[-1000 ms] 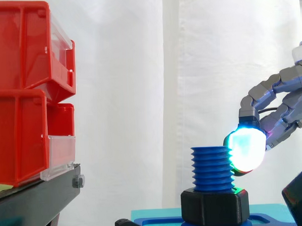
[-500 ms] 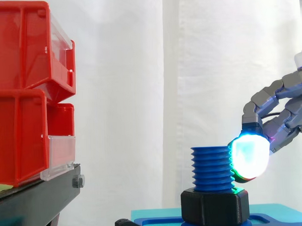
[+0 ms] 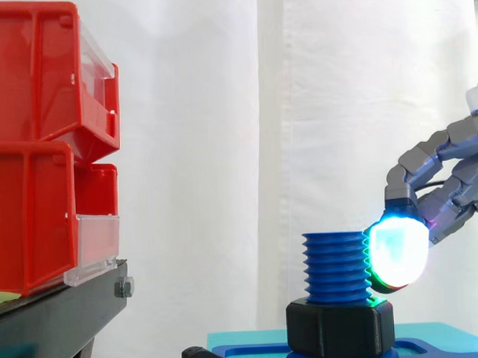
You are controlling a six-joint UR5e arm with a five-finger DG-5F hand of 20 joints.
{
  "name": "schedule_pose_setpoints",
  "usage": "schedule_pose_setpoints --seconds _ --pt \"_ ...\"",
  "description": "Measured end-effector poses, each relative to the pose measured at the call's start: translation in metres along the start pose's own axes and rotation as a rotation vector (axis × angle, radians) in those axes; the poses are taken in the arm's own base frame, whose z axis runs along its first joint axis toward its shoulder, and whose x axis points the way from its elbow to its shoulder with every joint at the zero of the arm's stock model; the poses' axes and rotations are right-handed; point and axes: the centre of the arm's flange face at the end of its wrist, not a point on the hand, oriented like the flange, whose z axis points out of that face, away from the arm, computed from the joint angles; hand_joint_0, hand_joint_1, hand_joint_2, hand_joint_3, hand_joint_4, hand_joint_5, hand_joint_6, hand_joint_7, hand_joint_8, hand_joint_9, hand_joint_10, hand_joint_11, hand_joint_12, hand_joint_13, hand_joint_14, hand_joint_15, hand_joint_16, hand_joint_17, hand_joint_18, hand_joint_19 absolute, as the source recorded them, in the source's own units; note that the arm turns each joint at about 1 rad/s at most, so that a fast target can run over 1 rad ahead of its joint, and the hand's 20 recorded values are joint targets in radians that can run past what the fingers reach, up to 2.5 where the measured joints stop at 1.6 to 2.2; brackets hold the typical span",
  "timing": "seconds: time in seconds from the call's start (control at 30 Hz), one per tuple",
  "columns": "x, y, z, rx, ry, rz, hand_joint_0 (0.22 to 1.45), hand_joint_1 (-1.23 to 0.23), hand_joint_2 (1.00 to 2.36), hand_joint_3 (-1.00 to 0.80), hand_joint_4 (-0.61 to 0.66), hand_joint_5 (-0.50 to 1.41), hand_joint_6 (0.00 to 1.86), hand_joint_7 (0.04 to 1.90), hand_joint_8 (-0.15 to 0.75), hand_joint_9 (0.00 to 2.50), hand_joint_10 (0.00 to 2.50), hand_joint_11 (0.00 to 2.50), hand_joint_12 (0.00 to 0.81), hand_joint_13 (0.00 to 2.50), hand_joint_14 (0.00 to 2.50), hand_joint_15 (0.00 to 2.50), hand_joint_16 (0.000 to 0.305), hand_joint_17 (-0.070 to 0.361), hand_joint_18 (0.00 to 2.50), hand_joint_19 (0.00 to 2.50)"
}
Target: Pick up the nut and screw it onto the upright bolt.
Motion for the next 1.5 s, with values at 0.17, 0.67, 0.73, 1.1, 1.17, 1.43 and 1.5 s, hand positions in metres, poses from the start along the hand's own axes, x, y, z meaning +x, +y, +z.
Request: schedule_pose_setpoints --seconds 0.17,0.67,0.73,1.1,1.17,1.43,1.5 --pt "0.001 -0.002 -0.002 0.008 0.019 -0.012 0.36 -0.76 1.00 -0.50 0.22 -0.19 0.50 0.87 0.311 0.45 0.00 0.11 0.442 0.16 0.00 0.00 0.070 0.157 0.18 0.11" --pt "0.007 0.005 -0.007 -0.029 0.074 -0.036 0.35 -0.77 1.00 -0.50 0.20 -0.21 0.50 0.85 0.303 0.39 0.00 0.11 0.442 0.11 0.00 0.00 0.071 0.159 0.09 0.13" --pt "0.008 0.006 -0.007 -0.051 0.087 -0.042 0.35 -0.78 1.00 -0.50 0.20 -0.21 0.50 0.84 0.303 0.39 0.00 0.10 0.441 0.10 0.00 0.00 0.071 0.160 0.08 0.13" --pt "0.010 0.011 -0.006 -0.118 0.114 -0.073 0.35 -0.80 1.00 -0.50 0.17 -0.22 0.50 0.82 0.295 0.35 0.00 0.10 0.440 0.07 0.00 0.00 0.071 0.160 0.02 0.11" --pt "0.010 0.012 -0.006 -0.130 0.118 -0.076 0.36 -0.82 1.00 -0.50 0.17 -0.22 0.50 0.82 0.292 0.34 0.00 0.09 0.436 0.06 0.00 0.00 0.071 0.159 0.01 0.11" --pt "0.011 0.013 -0.004 -0.173 0.122 -0.116 0.36 -0.84 1.00 -0.50 0.16 -0.23 0.50 0.81 0.285 0.33 0.00 0.10 0.432 0.05 0.00 0.00 0.070 0.158 0.01 0.10" --pt "0.010 0.013 -0.004 -0.176 0.120 -0.124 0.36 -0.84 1.00 -0.50 0.16 -0.23 0.50 0.81 0.288 0.33 0.00 0.09 0.435 0.05 0.00 0.00 0.071 0.160 0.02 0.09"
